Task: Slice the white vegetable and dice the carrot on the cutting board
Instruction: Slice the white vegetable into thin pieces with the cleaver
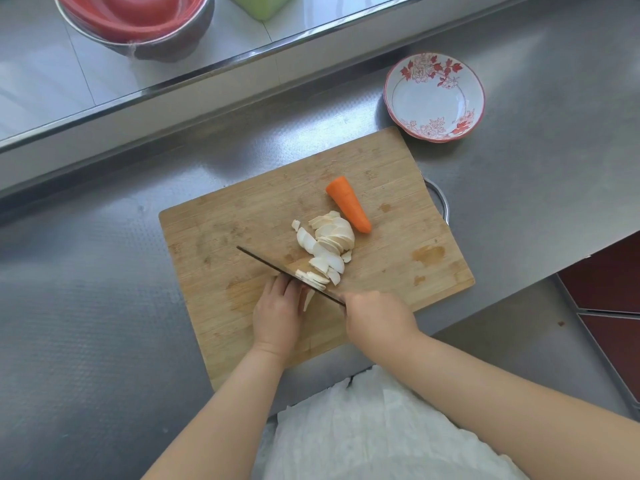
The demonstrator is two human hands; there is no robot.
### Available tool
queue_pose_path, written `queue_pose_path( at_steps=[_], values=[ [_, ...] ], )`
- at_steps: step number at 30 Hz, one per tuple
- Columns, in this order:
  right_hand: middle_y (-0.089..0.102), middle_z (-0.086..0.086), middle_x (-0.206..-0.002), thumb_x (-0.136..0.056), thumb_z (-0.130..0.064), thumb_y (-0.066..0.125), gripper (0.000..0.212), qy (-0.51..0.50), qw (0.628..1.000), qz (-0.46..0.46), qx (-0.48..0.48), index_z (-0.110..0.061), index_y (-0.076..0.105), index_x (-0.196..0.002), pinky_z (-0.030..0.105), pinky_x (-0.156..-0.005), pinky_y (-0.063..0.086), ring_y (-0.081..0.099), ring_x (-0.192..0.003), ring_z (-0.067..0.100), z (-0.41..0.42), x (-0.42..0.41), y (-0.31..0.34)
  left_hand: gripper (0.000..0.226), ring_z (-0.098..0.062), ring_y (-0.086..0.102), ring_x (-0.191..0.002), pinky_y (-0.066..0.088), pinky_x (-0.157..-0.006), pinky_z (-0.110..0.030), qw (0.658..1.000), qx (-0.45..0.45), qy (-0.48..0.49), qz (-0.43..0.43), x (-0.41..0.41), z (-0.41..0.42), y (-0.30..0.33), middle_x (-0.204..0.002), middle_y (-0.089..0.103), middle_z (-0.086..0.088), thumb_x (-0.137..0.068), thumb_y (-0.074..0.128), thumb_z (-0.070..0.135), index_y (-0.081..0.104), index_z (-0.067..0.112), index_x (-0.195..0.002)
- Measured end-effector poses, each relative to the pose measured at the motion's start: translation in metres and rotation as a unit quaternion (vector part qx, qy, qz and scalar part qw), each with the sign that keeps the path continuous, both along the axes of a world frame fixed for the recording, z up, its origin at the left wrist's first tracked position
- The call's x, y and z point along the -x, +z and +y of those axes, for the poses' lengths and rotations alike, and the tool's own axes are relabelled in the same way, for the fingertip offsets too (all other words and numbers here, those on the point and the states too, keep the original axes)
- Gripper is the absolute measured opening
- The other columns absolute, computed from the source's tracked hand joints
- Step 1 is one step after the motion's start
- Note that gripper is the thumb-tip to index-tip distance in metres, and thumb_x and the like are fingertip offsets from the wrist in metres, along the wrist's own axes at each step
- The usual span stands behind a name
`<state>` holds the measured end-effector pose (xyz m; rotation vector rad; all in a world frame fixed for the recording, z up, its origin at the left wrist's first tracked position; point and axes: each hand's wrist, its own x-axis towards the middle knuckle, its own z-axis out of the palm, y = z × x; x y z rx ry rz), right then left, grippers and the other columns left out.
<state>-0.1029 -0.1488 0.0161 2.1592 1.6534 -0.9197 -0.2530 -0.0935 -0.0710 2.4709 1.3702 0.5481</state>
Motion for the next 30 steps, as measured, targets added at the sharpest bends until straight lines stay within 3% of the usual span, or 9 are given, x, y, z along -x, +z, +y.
queue_pose_path(
  at_steps=[3,8,14,19,24,30],
  values=[
    [0.066,0.005,-0.093,-0.091,-0.005,0.042,0.028,-0.012,1.000,0.002,0.024,-0.019,0.059,-0.110,0.027,-0.051,0.033,0.055,-0.074,0.026,0.010,0.004,0.000,0.009,-0.030,0.056,-0.071,0.046,-0.046,-0.032,1.000,0.002,0.003,-0.002,0.001,0.000,-0.004,-0.080,0.063,-0.012,-0.082,0.064,0.010,0.067,0.002,-0.083],
    [0.063,0.008,-0.106,-0.094,-0.009,0.042,0.024,-0.055,0.997,0.013,0.048,-0.014,0.057,-0.111,0.030,-0.063,0.041,0.062,-0.095,0.027,0.024,0.010,-0.008,0.026,-0.027,0.049,-0.069,0.040,-0.044,-0.032,1.000,-0.018,-0.005,0.009,0.001,0.001,-0.008,-0.075,0.059,-0.009,-0.090,0.053,0.026,0.064,0.007,-0.075],
    [0.060,0.004,-0.085,-0.098,-0.036,0.045,0.028,-0.165,0.980,0.102,0.034,-0.016,0.062,-0.105,0.030,-0.063,0.043,0.060,-0.083,0.026,0.025,-0.006,-0.016,0.021,-0.027,0.052,-0.067,0.045,-0.048,-0.036,1.000,0.002,-0.007,-0.010,0.003,-0.004,-0.011,-0.081,0.060,-0.008,-0.091,0.055,0.020,0.067,0.007,-0.081],
    [0.065,0.003,-0.082,-0.097,-0.022,0.043,0.019,-0.030,0.999,0.021,-0.029,-0.021,0.062,-0.104,0.026,-0.048,0.033,0.056,-0.068,0.025,0.002,-0.002,-0.009,0.028,-0.030,0.055,-0.071,0.045,-0.051,-0.034,1.000,0.003,0.007,-0.022,0.001,-0.003,-0.009,-0.081,0.063,-0.010,-0.090,0.050,0.024,0.069,0.005,-0.081],
    [0.067,0.004,-0.087,-0.097,-0.018,0.043,0.020,-0.010,1.000,0.000,-0.019,-0.021,0.061,-0.106,0.026,-0.047,0.027,0.051,-0.067,0.025,0.002,0.003,-0.005,0.027,-0.030,0.055,-0.072,0.047,-0.053,-0.033,1.000,-0.011,0.007,-0.027,0.002,-0.005,-0.010,-0.080,0.064,-0.011,-0.088,0.049,0.021,0.069,0.003,-0.082],
    [0.065,0.006,-0.095,-0.093,-0.007,0.043,0.023,-0.027,0.999,0.001,0.030,-0.016,0.060,-0.105,0.029,-0.058,0.039,0.058,-0.078,0.026,0.020,0.013,-0.008,0.026,-0.027,0.051,-0.071,0.043,-0.050,-0.032,0.999,-0.024,0.016,-0.034,0.000,-0.004,-0.010,-0.079,0.063,-0.010,-0.089,0.050,0.022,0.069,0.005,-0.080]
  ],
)
